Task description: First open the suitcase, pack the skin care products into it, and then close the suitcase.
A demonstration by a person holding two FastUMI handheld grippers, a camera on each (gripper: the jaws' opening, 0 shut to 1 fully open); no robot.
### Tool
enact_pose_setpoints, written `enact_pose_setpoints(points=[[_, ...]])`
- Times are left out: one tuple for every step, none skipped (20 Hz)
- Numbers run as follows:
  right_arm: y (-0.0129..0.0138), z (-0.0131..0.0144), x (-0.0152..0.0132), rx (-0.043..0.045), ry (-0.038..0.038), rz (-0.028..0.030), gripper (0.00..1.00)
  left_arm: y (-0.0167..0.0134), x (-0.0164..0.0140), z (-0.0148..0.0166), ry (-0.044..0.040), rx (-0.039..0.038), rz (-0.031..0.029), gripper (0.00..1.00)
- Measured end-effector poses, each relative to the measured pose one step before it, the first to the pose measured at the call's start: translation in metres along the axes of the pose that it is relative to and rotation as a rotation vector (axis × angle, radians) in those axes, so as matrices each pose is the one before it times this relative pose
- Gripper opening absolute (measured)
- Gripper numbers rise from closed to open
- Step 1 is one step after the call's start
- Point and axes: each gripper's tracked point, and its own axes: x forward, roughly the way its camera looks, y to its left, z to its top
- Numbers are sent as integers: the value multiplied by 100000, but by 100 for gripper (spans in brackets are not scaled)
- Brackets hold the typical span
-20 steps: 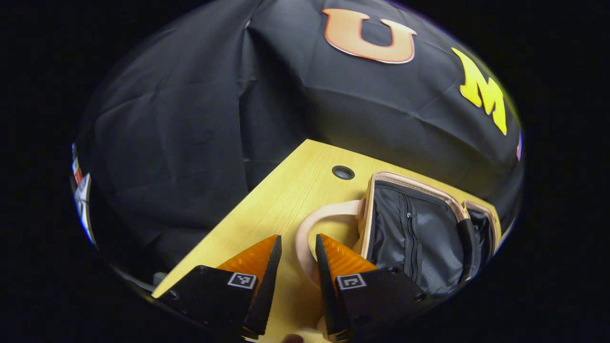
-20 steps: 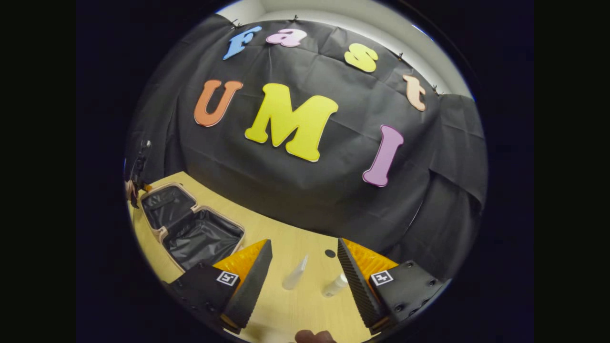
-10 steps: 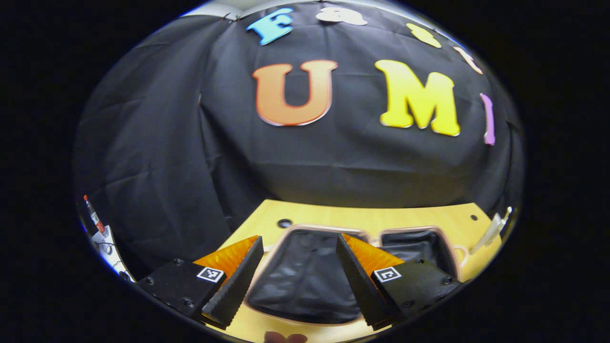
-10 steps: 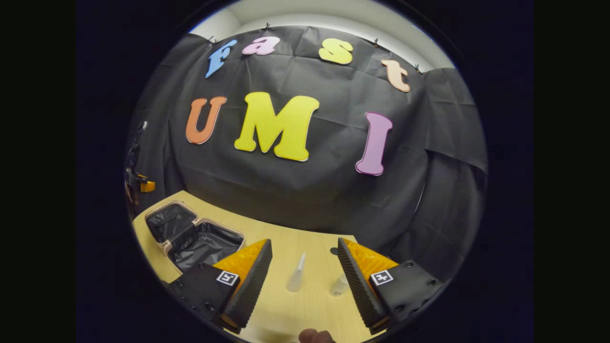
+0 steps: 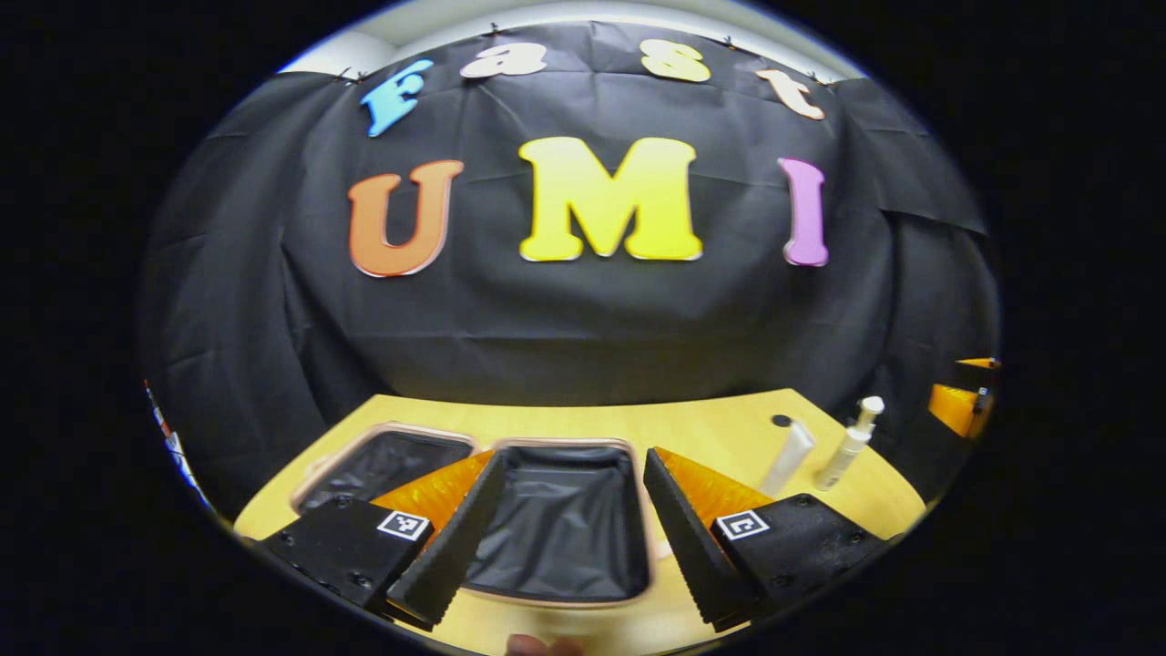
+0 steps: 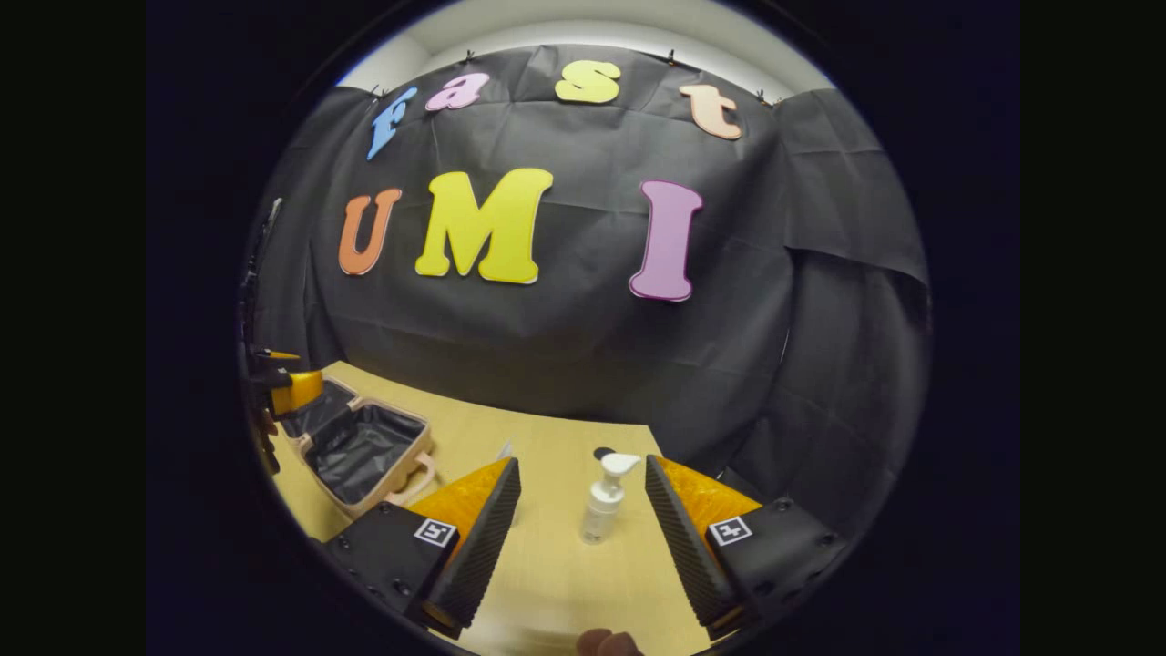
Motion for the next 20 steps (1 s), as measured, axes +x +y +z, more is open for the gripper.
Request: enact_pose_setpoints(points=[[-648, -560, 44, 652, 1048, 818, 82, -2441, 195, -693, 1452, 289, -3050, 98], [-491, -634, 85, -132, 1288, 721, 81, -2378, 42, -584, 430, 1107, -3146, 98], [-660, -640, 125, -607, 1539, 438, 82, -2303, 51, -660, 952, 1276, -3085, 98], [-711, -450, 168, -405, 1328, 484, 82, -2308, 656, -534, 300, 1414, -2917, 98], [-769, -176, -1, -15, 1128, 155, 82, -1781, 595, -618, 716, 608, -3142, 99], [-793, -193, 7, 36, 932, 120, 82, -1476, 934, -965, 1767, -214, -2418, 98], [-897, -82, -46, -125, 602, -411, 82, -1261, 1014, -896, 1330, 138, -2125, 99], [-886, -108, -76, -335, 461, -481, 82, -1094, 1300, -909, 1625, 36, -961, 99], [-919, -221, -8, -398, 537, -582, 82, -877, 1338, -934, 1674, 11, -486, 99], [-866, -556, 75, -502, 1175, -720, 82, -597, 1432, -768, 939, -70, -281, 99], [-869, -535, 29, -258, 1624, -657, 82, -585, 1254, -639, 754, -257, -568, 98], [-768, -544, -96, -372, 1785, -730, 81, -539, 1698, -590, 425, 316, -530, 99], [-736, -418, -171, -649, 1434, -736, 82, -264, 1486, -396, 111, 836, 221, 99], [-674, -258, -208, -615, 780, -863, 82, -403, 1470, -493, 575, -74, -398, 99], [-636, -63, -143, -121, 729, -715, 82, -90, 1310, -463, 602, -485, 384, 99], [-490, -225, -24, 162, 783, -408, 82, 234, 1074, -253, 807, -64, 1163, 99], [-367, 33, -32, 242, 503, -214, 82, 114, 1080, -253, 607, -615, 889, 99], [-218, 0, 13, 237, 303, -219, 82, 164, 997, -198, 744, -818, 392, 99], [-179, 90, 176, 587, 163, 1, 82, -125, 903, -355, 1378, -590, -208, 99], [19, -112, 228, 525, 375, 258, 82, -69, 802, -304, 1295, 80, -273, 99]])
